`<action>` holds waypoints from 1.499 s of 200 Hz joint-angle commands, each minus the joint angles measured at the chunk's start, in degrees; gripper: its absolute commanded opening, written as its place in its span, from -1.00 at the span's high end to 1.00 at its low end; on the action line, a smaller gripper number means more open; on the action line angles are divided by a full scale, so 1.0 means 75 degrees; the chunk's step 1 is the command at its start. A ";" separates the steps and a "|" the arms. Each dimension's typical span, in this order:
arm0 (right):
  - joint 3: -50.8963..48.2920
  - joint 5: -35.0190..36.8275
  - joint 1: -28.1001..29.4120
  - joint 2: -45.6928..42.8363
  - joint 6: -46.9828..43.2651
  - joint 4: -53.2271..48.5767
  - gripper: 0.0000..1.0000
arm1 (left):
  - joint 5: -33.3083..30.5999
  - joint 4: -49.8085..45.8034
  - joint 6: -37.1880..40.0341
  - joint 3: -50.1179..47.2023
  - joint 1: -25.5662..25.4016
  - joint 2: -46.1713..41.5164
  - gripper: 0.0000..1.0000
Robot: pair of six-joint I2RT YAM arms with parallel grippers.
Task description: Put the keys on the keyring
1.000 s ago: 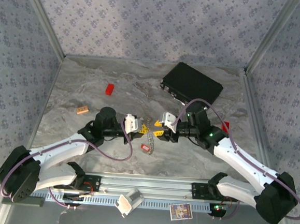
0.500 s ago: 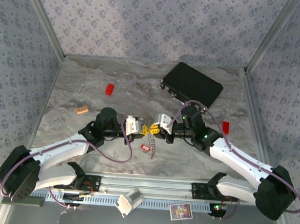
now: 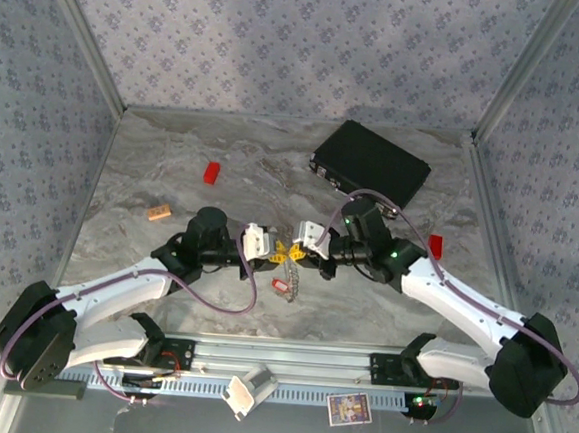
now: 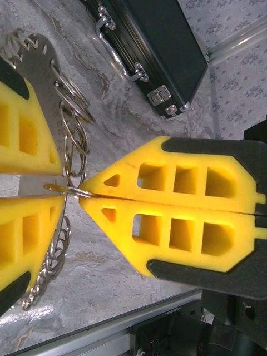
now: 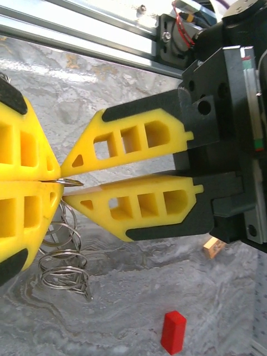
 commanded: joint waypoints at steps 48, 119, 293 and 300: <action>0.1163 0.0397 0.0374 0.0635 -0.0730 -0.1493 1.00 | 0.0127 -0.0713 0.0355 0.0532 -0.0069 0.0119 0.67; -0.0558 -0.0675 -0.0711 -0.0835 0.0983 0.0838 0.47 | -0.0060 0.1043 -0.0644 -0.0167 -0.0092 -0.0016 1.00; -0.1539 -0.0441 -0.0214 -0.0847 0.2126 0.2784 0.56 | 0.0943 0.3402 -0.2072 -0.0716 -0.0081 0.0265 1.00; -0.1536 -0.0458 -0.0221 -0.0825 0.2126 0.2788 0.58 | 0.0957 0.3400 -0.2059 -0.0702 -0.0082 0.0277 1.00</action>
